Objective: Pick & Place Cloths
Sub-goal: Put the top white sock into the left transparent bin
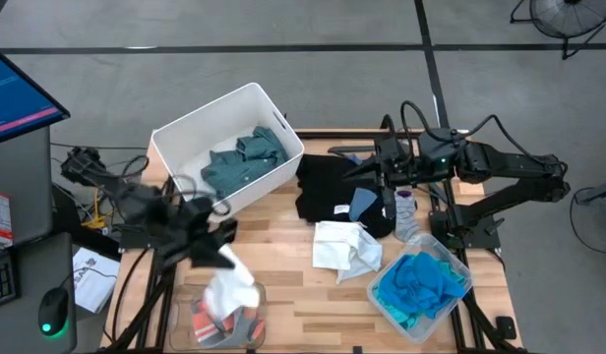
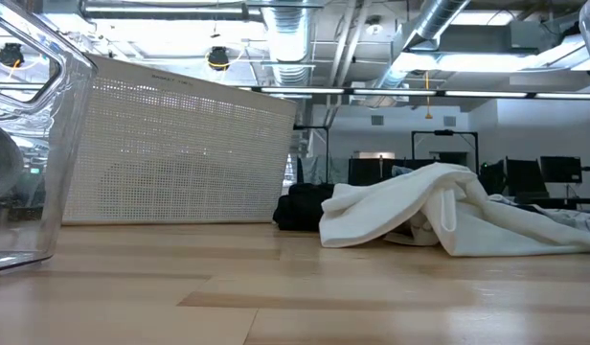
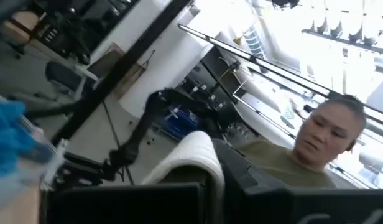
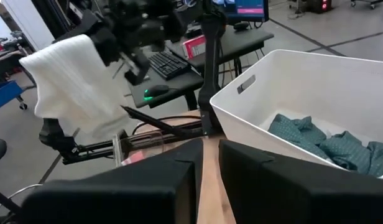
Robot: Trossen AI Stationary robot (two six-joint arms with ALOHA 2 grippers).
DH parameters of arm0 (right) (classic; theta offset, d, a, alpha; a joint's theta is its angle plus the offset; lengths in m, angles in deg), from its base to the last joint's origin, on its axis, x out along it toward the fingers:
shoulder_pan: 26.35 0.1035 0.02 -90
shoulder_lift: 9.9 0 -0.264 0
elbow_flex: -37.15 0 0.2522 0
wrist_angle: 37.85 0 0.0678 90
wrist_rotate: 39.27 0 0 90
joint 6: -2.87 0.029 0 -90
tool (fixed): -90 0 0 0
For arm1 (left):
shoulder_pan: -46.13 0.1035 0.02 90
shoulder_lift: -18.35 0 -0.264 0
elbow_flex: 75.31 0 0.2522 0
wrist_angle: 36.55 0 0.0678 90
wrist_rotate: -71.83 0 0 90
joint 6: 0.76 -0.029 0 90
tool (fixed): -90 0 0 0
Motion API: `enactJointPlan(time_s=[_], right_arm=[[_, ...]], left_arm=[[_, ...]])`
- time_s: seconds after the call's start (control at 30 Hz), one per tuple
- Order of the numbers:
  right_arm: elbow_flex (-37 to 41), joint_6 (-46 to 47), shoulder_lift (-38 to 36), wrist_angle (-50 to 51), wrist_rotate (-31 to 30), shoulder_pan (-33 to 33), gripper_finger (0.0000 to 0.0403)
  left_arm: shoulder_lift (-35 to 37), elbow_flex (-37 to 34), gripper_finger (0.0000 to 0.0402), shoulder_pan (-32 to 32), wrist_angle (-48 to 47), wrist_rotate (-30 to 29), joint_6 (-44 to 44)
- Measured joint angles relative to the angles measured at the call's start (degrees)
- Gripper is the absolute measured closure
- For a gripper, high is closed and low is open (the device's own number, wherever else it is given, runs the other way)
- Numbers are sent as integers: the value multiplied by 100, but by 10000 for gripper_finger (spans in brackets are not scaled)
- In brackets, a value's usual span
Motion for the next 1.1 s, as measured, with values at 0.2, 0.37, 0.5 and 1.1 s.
enactJointPlan(time_s=[0.2,0.37,0.5,1.1], right_arm=[[0,-13,9,2,-13,-2,352],[0,-13,9,17,-13,0,352],[0,-9,9,20,-13,0,352],[2,46,9,344,-13,4,352]], left_arm=[[-25,-2,401,-1339,-1379,-1527,-44],[-282,-337,401,-2128,-1935,-2290,463],[-335,-842,401,-2490,-1929,-2646,1060],[-335,-2734,401,-3283,-1945,-1735,5595]])
